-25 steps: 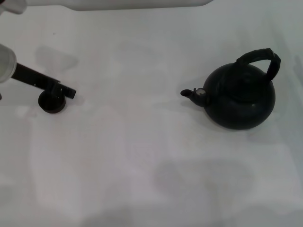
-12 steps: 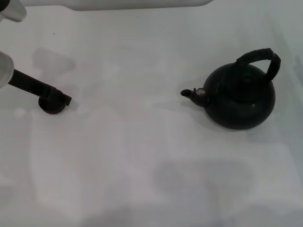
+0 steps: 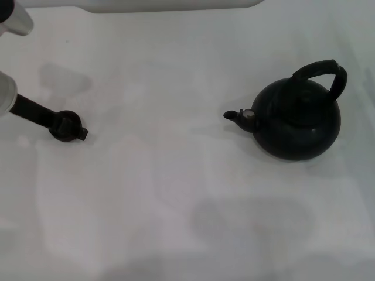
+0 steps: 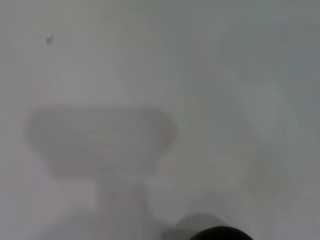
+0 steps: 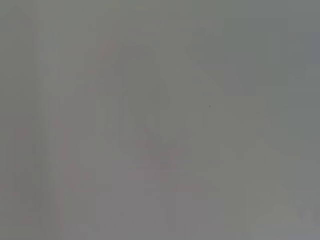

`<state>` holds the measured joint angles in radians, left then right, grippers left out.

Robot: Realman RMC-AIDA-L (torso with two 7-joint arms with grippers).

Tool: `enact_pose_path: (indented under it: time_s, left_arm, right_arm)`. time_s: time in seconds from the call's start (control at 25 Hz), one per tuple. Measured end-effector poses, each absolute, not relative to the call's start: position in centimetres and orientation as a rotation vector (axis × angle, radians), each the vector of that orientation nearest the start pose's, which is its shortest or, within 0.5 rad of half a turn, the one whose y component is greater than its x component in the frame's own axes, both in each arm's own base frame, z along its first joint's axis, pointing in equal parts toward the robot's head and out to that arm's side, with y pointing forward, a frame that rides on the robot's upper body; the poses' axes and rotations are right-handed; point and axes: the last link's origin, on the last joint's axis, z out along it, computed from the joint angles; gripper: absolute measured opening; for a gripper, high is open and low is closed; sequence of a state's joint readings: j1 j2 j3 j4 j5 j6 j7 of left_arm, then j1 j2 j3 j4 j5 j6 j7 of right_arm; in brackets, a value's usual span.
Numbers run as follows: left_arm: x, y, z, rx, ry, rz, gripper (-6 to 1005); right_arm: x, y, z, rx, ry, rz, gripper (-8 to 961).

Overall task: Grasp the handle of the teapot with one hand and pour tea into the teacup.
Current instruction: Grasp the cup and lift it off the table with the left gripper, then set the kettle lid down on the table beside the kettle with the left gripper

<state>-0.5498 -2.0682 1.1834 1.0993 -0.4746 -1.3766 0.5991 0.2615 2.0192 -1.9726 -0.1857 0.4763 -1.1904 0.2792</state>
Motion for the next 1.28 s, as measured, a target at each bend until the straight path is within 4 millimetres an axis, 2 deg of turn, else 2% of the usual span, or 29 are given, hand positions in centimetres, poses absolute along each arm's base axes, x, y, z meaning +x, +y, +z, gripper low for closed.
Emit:
enact_pose_path:
  time_s: [0.32,0.72,0.88,1.04,1.28]
  left_arm:
    - [-27.1,36.2,1.5,-2.324,-1.261,0.442,847]
    - [-26.5,36.7,1.6,-2.313,-1.238,0.438,726]
    - [-25.0,37.4,1.5,-2.348,-1.196,0.431,702]
    - [-22.3,38.2,0.5,-2.431,-1.116,0.419,701]
    - [-17.6,38.3,-3.1,-2.603,-0.894,0.484,701]
  right_arm:
    - [37.8,28.7,2.0,-1.544,0.614,0.665,870]
    - [37.9,28.7,2.0,-1.544,0.615,0.658,870]
    - [37.9,28.7,2.0,-1.545,0.612,0.656,870]
    - [37.8,28.9,2.0,-1.546,0.608,0.66,870]
    - [37.6,29.2,2.0,-1.55,0.601,0.662,869]
